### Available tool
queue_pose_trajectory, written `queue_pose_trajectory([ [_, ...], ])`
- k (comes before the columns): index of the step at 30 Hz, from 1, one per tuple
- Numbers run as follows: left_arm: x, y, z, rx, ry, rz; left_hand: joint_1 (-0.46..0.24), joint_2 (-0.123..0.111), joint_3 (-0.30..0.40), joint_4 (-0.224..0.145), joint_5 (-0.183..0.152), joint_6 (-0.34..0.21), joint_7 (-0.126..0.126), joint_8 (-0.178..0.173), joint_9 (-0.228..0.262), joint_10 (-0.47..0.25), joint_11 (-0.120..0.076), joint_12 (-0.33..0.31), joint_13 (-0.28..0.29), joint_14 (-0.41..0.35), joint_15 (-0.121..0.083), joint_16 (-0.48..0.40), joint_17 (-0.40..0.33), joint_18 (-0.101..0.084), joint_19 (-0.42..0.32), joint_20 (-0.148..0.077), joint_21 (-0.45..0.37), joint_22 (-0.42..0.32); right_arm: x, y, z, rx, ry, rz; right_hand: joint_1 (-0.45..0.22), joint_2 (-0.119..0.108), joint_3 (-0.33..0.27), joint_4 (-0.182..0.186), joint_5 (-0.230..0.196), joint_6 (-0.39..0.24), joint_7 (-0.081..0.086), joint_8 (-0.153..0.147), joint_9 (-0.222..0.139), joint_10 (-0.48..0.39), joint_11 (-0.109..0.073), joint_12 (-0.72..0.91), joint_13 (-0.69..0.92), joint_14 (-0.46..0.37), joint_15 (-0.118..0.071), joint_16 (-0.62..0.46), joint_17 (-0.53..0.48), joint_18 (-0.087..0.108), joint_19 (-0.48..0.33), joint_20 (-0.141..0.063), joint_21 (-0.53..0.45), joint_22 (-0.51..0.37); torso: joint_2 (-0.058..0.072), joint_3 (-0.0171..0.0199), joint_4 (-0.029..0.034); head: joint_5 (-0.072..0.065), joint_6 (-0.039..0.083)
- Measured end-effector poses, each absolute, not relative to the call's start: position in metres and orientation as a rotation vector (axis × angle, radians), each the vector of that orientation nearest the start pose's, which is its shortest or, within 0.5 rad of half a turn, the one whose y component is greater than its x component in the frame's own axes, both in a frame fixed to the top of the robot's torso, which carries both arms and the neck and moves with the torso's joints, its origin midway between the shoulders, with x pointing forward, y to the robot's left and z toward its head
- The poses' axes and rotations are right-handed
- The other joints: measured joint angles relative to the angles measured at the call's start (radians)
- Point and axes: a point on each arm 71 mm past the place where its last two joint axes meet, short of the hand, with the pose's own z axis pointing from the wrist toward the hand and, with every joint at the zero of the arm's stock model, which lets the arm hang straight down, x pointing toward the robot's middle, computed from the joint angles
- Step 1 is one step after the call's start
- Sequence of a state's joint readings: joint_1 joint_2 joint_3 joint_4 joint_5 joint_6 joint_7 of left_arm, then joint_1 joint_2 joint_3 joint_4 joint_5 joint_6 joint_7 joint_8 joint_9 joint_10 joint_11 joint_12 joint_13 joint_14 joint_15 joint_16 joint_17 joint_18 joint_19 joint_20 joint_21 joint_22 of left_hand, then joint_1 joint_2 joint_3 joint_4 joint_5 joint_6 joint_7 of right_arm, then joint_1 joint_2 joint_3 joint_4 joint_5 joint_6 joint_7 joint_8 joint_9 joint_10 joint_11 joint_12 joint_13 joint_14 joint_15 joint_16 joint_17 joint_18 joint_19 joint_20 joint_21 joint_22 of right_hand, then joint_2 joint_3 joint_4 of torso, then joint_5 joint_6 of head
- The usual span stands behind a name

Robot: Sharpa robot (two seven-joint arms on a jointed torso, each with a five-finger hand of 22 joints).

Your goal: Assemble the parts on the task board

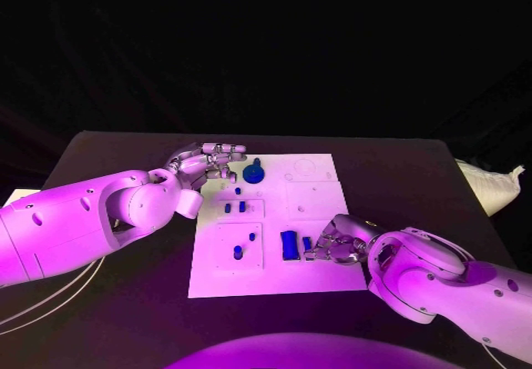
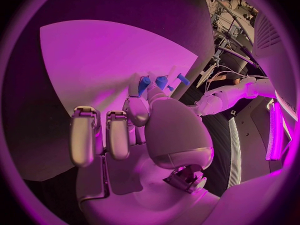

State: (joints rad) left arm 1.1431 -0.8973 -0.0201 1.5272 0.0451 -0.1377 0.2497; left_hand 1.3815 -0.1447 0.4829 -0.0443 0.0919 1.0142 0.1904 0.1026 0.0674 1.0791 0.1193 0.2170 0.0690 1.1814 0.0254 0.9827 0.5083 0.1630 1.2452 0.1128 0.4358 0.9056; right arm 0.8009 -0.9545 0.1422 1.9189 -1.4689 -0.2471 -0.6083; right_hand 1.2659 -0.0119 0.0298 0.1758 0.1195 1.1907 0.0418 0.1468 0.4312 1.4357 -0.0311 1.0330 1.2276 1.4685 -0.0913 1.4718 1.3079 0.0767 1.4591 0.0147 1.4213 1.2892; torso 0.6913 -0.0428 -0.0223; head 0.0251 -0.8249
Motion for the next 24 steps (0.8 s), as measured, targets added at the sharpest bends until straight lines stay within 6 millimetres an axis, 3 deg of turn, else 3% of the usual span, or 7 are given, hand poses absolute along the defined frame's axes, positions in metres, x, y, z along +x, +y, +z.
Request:
queue_pose_trajectory([
  [9, 0.4759, 0.2258, -0.2071, -1.268, 1.612, -1.590, 0.000, 0.000, 0.000, 0.000, 0.000, 0.000, 0.000, 0.000, 0.000, 0.000, 0.000, 0.000, 0.000, 0.000, 0.000, 0.000, 0.000, 0.000, 0.000, 0.000, 0.000, 0.000, 0.3617, -0.1693, -0.2621, 0.157, 2.064, 0.522, 0.022, 0.011, 0.002, -0.013, -0.031, 0.000, 0.000, 0.000, 0.003, 0.000, 0.000, 0.000, 0.003, 0.000, 0.000, 0.000, 0.000, 0.000, 0.000, 0.000, 0.004, 0.004, 0.000, 0.0000, 0.0008, 0.001, -0.001],
  [13, 0.4760, 0.2258, -0.2072, -1.269, 1.613, -1.590, 0.000, 0.000, 0.000, 0.000, 0.000, 0.000, 0.000, 0.000, 0.000, 0.000, 0.000, 0.000, 0.000, 0.000, 0.000, 0.000, -0.001, 0.000, 0.000, 0.000, 0.000, -0.001, 0.3623, -0.1686, -0.2625, 0.158, 2.063, 0.524, 0.001, 0.032, -0.017, 0.010, -0.031, 0.000, 0.000, 0.000, 0.005, 0.000, 0.000, 0.000, 0.006, 0.000, 0.000, 0.000, 0.000, 0.000, 0.000, 0.000, 0.004, 0.004, 0.000, 0.0000, 0.0004, 0.002, -0.001],
  [22, 0.4764, 0.2263, -0.2075, -1.270, 1.613, -1.588, 0.000, 0.000, 0.000, 0.000, 0.000, 0.000, 0.000, 0.000, 0.000, 0.000, 0.000, 0.000, 0.000, 0.000, 0.000, 0.000, -0.001, 0.000, 0.000, 0.000, 0.000, -0.001, 0.3611, -0.1729, -0.2584, 0.196, 2.049, 0.543, -0.038, 0.029, -0.045, 0.045, 0.002, 0.000, 0.000, 0.000, 0.006, 0.000, 0.000, -0.019, 0.000, 0.000, 0.000, 0.000, 0.000, 0.000, 0.000, 0.000, 0.004, 0.002, 0.000, 0.0004, -0.0012, 0.002, 0.001],
  [24, 0.4766, 0.2267, -0.2076, -1.270, 1.613, -1.587, 0.000, 0.000, 0.000, 0.000, 0.000, 0.000, 0.000, 0.000, 0.000, 0.000, 0.000, 0.000, 0.000, -0.002, -0.002, 0.000, -0.001, 0.000, -0.002, 0.002, 0.000, -0.001, 0.3628, -0.1775, -0.2550, 0.220, 2.040, 0.551, -0.042, 0.025, -0.054, 0.050, 0.015, -0.007, 0.007, 0.000, 0.006, -0.002, 0.002, -0.040, -0.011, 0.000, 0.000, 0.000, 0.000, 0.000, 0.000, 0.000, 0.004, -0.008, 0.000, 0.0003, -0.0013, 0.000, 0.002],
])
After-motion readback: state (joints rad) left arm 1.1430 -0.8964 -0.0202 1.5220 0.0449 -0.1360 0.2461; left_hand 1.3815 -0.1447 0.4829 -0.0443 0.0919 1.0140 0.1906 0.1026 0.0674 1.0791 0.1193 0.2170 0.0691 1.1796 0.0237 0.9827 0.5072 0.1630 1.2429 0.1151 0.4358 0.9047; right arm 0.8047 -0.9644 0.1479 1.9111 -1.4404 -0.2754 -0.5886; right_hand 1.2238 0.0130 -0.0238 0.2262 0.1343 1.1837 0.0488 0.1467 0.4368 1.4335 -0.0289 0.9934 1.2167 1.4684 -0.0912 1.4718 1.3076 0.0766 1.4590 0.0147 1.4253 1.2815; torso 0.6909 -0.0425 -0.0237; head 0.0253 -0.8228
